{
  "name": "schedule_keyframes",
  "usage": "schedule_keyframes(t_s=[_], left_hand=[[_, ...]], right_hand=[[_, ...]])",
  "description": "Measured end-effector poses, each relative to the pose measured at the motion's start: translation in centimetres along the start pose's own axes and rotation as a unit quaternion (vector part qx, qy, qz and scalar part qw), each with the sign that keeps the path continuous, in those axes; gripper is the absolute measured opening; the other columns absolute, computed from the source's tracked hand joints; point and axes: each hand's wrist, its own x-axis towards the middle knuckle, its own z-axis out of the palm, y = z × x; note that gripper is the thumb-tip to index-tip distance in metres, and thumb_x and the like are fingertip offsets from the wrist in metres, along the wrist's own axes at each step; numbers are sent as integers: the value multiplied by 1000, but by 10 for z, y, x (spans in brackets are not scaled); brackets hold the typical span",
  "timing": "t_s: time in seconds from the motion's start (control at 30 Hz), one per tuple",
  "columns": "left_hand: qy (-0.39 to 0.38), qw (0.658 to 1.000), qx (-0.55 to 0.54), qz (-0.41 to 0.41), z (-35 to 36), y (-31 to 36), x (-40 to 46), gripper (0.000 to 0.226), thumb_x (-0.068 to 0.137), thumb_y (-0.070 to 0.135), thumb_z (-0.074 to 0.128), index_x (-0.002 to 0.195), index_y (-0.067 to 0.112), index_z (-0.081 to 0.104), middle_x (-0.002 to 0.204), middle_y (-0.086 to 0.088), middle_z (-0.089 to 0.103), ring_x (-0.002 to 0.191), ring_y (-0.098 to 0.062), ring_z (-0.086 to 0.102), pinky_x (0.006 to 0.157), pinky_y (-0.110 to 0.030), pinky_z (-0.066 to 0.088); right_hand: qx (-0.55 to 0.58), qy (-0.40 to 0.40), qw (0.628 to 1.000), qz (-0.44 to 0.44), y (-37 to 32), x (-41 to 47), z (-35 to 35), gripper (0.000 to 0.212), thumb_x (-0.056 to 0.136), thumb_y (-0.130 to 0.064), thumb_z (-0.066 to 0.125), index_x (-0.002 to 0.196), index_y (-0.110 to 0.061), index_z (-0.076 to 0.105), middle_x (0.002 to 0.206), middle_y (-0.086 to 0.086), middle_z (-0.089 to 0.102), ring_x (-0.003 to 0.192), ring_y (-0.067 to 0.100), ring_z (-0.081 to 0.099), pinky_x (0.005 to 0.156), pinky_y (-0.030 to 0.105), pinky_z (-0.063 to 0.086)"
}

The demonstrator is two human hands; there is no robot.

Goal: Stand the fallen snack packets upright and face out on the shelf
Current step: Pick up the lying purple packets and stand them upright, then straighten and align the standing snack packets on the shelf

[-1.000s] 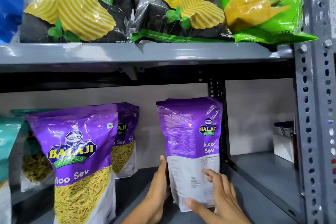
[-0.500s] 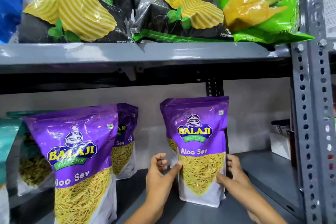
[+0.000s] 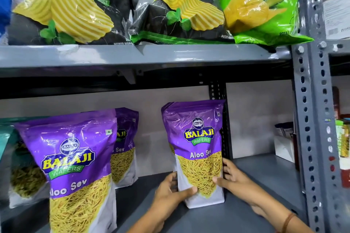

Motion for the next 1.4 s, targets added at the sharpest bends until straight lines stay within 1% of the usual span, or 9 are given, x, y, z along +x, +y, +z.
schedule_keyframes(t_s=[0.17, 0.3, 0.53, 0.77, 0.87, 0.97, 1.1, 1.27, 1.4], left_hand=[[-16, 1000, -4, -14, 5, 1, -4, 83, 50, 29, 91, 125, 18, 57, 117, 0, 73, 104, -13, 72, 74, -13, 55], [-24, 999, 32, -16, -1, 5, -5, 85, 49, 41, 89, 125, 22, 57, 114, 4, 75, 100, -4, 71, 77, -13, 54], [-18, 998, 55, -13, -4, 5, -30, 54, 71, 18, 84, 117, 25, 57, 108, 7, 74, 88, 4, 72, 72, -10, 53], [-9, 999, 33, -22, 1, 11, -38, 58, 74, 13, 81, 125, 21, 54, 109, 6, 73, 88, 3, 71, 71, -9, 52], [-9, 1000, 21, -21, 5, 20, -46, 66, 70, 16, 84, 128, 18, 52, 112, 11, 70, 94, 5, 70, 78, -10, 51], [85, 994, 61, 35, 1, 34, -60, 84, 64, 34, 86, 136, 25, 46, 126, 16, 55, 119, -4, 56, 103, -23, 43], [199, 956, 90, 197, -31, 63, -98, 68, 71, 41, 76, 134, 30, 53, 132, 20, 57, 125, 5, 53, 107, -24, 42], [322, 883, 94, 329, -107, 91, -142, 38, 81, 23, 71, 118, 26, 60, 118, 9, 66, 113, -10, 63, 100, -35, 50], [359, 893, 50, 268, -180, 71, -153, 76, 62, 45, 79, 125, 26, 41, 122, 3, 54, 114, -15, 57, 98, -37, 49]], right_hand=[[68, -75, 994, 46, 5, 3, -1, 97, 42, -20, 96, 128, -18, 50, 117, 0, 73, 110, 13, 67, 91, 25, 54], [79, -76, 993, 48, 2, 2, -1, 79, 55, -2, 86, 125, -17, 52, 114, -2, 74, 108, 13, 68, 81, 18, 56], [56, -99, 993, 28, -1, -23, -3, 77, 59, -3, 85, 125, -26, 53, 122, -5, 70, 117, 15, 64, 105, 35, 47], [60, -115, 991, 22, -2, -28, -2, 83, 56, -9, 86, 128, -26, 49, 118, -11, 72, 112, 6, 65, 84, 15, 54], [40, -67, 997, -14, -10, -34, 4, 98, 49, -30, 91, 132, -35, 39, 124, -24, 63, 113, -7, 60, 94, 18, 47], [-69, 136, 982, -112, -33, -43, 19, 109, 53, -59, 83, 144, -39, 24, 139, -28, 36, 128, -8, 39, 110, 27, 30], [-168, 296, 901, -268, -80, -64, 62, 82, 74, -38, 78, 143, -24, 35, 142, -9, 43, 133, 7, 36, 110, 29, 30], [-166, 242, 900, -321, -113, -69, 148, 62, 75, -39, 74, 131, -30, 47, 131, -16, 47, 123, -9, 40, 105, 3, 24], [-101, 102, 966, -215, -101, -52, 208, 59, 76, -30, 78, 127, -33, 48, 128, -15, 54, 123, 0, 50, 105, 17, 36]])
